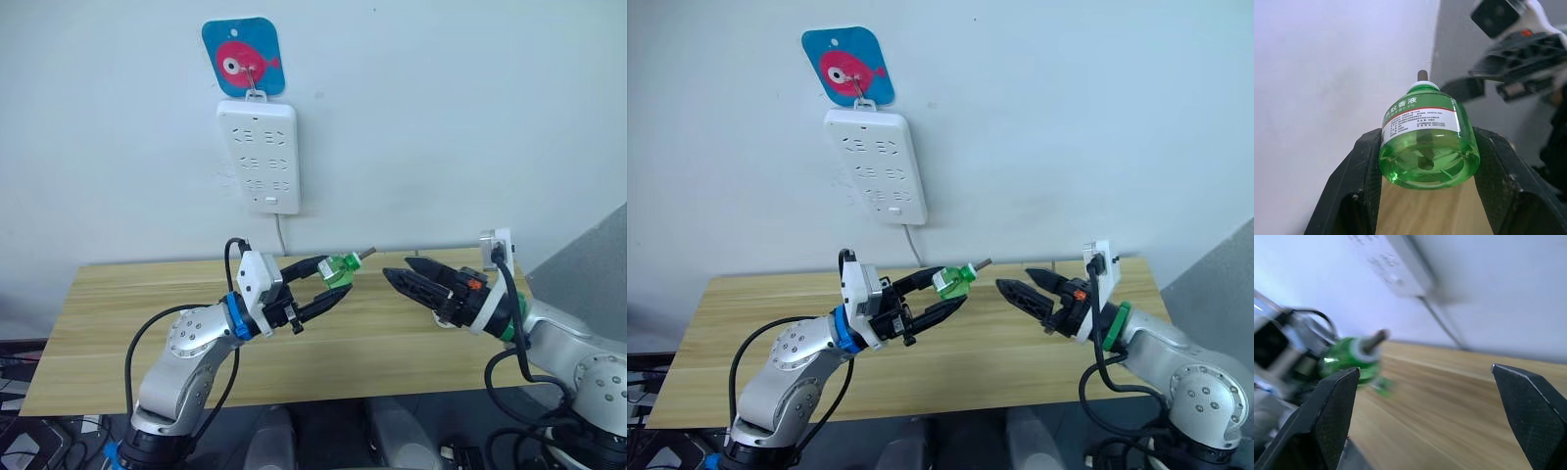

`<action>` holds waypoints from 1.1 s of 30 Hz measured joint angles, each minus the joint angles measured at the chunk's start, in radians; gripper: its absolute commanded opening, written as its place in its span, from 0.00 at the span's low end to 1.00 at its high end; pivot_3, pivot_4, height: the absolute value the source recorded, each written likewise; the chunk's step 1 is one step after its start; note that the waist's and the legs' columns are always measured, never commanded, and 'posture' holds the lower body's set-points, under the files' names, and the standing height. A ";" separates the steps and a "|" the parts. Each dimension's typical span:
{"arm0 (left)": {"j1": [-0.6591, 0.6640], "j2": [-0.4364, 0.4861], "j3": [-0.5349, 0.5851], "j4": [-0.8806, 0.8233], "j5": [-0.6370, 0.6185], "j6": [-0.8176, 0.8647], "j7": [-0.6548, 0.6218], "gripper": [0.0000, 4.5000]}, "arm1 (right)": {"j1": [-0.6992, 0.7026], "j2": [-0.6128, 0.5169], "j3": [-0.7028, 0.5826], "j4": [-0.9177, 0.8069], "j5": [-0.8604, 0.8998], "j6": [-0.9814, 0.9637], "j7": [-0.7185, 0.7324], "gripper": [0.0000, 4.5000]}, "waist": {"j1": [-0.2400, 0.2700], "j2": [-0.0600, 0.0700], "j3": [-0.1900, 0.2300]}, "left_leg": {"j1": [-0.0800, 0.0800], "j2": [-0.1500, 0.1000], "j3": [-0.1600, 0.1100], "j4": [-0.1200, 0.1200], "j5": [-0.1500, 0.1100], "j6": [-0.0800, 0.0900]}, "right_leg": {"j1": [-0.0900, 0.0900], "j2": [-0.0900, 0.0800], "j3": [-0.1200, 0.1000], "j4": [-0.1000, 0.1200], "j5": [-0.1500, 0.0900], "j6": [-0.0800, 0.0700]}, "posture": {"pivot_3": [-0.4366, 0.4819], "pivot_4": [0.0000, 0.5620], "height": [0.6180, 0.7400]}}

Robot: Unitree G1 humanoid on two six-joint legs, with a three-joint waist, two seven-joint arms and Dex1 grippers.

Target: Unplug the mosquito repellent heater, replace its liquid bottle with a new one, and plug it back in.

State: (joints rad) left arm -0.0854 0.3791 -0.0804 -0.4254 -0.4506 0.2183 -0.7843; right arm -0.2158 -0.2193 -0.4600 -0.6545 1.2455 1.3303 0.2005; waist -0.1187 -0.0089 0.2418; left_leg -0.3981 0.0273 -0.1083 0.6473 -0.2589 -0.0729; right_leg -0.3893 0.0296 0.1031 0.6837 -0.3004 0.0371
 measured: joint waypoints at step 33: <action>0.014 -0.011 0.021 0.002 0.010 -0.121 0.009 0.50 | -0.071 -0.031 0.454 0.141 0.317 -0.466 -0.355 0.31 | -0.045 0.002 -0.057 | 0.001 0.000 0.000 0.000 0.000 0.000 | 0.000 0.002 0.001 0.001 0.000 0.000 | 0.31 0.22 1.00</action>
State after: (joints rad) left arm -0.0717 0.3685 -0.0594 -0.4231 -0.4403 0.0977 -0.7749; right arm -0.2864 -0.2505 -0.0062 -0.5134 1.5630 0.8645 -0.1547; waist -0.1633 -0.0074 0.1844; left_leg -0.3971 0.0278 -0.1088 0.6468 -0.2587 -0.0728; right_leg -0.3894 0.0317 0.1037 0.6851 -0.3003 0.0373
